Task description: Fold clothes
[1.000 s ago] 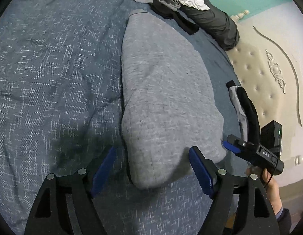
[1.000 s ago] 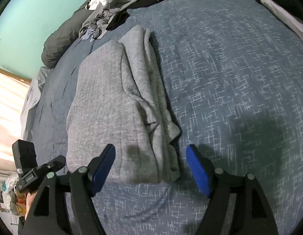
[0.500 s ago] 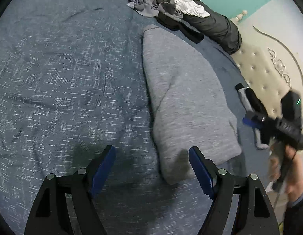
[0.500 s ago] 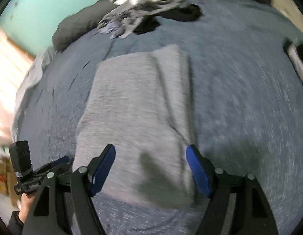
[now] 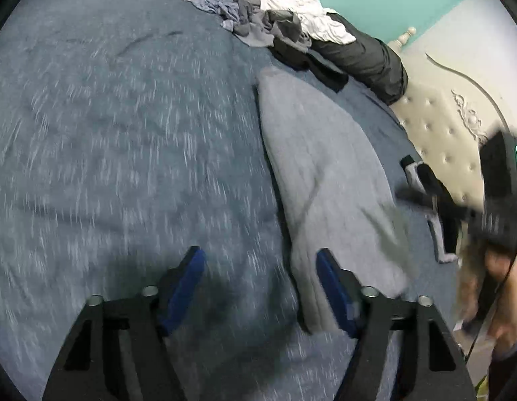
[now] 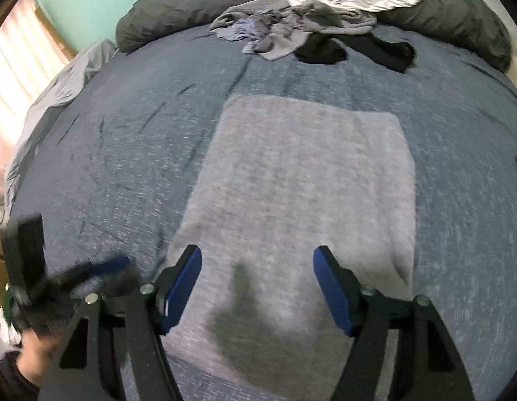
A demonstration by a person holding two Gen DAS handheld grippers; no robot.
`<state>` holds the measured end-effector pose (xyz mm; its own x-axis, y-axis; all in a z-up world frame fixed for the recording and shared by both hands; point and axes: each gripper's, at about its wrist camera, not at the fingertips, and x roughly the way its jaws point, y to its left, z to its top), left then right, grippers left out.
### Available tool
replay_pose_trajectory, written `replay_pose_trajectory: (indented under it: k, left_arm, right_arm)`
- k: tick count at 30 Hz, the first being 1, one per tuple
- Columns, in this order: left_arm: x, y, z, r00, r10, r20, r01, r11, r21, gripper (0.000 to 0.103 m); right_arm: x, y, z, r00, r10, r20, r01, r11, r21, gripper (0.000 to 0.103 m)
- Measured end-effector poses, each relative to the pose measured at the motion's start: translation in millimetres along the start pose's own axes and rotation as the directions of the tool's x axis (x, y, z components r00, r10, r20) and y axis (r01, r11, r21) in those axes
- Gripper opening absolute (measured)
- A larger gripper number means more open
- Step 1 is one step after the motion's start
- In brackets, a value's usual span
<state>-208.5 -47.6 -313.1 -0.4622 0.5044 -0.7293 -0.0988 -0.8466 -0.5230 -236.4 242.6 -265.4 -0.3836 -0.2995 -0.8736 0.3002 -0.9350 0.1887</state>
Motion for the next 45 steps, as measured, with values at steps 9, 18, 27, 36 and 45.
replay_pose_trajectory:
  k: [9, 18, 27, 36, 45]
  left_arm:
    - [45, 3, 60, 0.992, -0.088, -0.093, 0.087, 0.996, -0.017, 0.058]
    - [74, 6, 68, 0.974, -0.153, -0.167, 0.151, 0.988, -0.027, 0.019]
    - [75, -4, 76, 0.968, -0.153, -0.2, 0.163, 0.986, 0.033, 0.011]
    - [73, -9, 80, 0.969, -0.139, -0.204, 0.153, 0.987, 0.057, 0.01]
    - [80, -16, 86, 0.975, -0.104, -0.194, 0.119, 0.991, 0.067, 0.008]
  right_arm:
    - [-5, -6, -55, 1.0, -0.018, 0.012, 0.017, 1.0, 0.013, 0.07]
    - [-6, 6, -69, 0.999, -0.038, 0.037, 0.039, 0.998, -0.042, 0.07]
    - [-23, 53, -84, 0.997, -0.026, 0.072, 0.033, 0.994, -0.1, 0.064]
    - [5, 72, -95, 0.995, -0.094, 0.035, 0.096, 0.994, -0.053, 0.062]
    - [22, 57, -96, 0.997, -0.071, 0.022, 0.073, 0.993, -0.096, 0.028]
